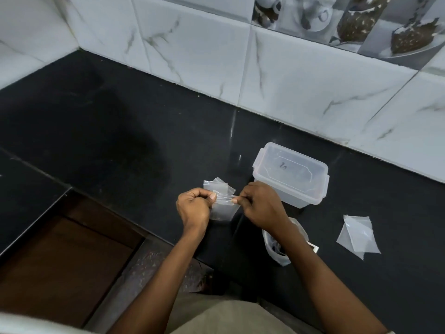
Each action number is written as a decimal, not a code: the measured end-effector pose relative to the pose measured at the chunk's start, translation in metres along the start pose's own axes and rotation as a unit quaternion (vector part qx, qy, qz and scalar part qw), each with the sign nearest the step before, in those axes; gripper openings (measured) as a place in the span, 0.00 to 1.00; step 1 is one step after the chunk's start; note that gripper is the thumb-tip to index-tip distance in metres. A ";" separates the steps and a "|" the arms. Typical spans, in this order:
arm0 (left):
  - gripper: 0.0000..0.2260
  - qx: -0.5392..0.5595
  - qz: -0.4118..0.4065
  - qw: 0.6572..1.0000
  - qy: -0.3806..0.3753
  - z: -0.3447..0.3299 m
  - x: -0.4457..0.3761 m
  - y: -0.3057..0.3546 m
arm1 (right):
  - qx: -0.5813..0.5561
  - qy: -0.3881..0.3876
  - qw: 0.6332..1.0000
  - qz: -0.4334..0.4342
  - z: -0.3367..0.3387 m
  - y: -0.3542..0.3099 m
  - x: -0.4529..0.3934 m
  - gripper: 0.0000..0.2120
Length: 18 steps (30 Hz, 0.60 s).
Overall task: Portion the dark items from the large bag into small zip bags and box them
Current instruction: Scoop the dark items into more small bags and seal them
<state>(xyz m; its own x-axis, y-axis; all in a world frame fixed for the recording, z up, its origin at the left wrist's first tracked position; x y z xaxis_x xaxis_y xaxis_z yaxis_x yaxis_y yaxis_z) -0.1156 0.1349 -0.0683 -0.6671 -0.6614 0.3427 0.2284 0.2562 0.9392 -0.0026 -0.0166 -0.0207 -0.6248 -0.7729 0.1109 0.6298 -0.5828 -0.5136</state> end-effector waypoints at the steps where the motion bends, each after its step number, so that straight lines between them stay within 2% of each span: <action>1: 0.12 -0.017 0.000 1.000 -0.001 0.002 -0.002 -0.003 | 0.011 -0.003 1.000 -0.001 -0.002 0.000 -0.004 0.09; 8: 0.08 -0.142 -0.035 0.989 -0.003 0.015 -0.018 -0.008 | 0.054 -0.048 0.997 -0.007 -0.020 -0.002 -0.034 0.12; 12: 0.07 -0.206 -0.027 0.977 -0.040 0.016 -0.026 -0.011 | 0.057 -0.065 0.996 -0.031 -0.029 0.002 -0.045 0.11; 15: 0.09 -0.242 -0.024 0.969 -0.051 0.016 -0.026 -0.010 | 0.042 -0.068 0.996 -0.049 -0.034 0.003 -0.045 0.11; 18: 0.12 -0.282 -0.049 0.958 -0.036 0.012 -0.016 0.001 | 0.034 -0.060 0.996 -0.061 -0.038 0.001 -0.037 0.15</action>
<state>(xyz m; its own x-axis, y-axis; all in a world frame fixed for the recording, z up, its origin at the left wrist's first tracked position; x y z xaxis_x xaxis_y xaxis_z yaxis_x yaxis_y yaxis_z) -0.1131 0.1537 -0.0731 -0.7476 -0.6073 0.2690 0.4947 -0.2389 0.8356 0.0042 0.0210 -0.0574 -0.6417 -0.7175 0.2708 0.5852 -0.6863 -0.4319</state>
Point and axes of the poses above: each hand's wrist, its own x-axis away from the middle knuckle, its own z-axis out of the back of the hand, y = z × x, the point moved 7 cm from there along -x, towards the middle knuckle, and after that the axes turned 12 degrees about -y, right-handed, at the moved point
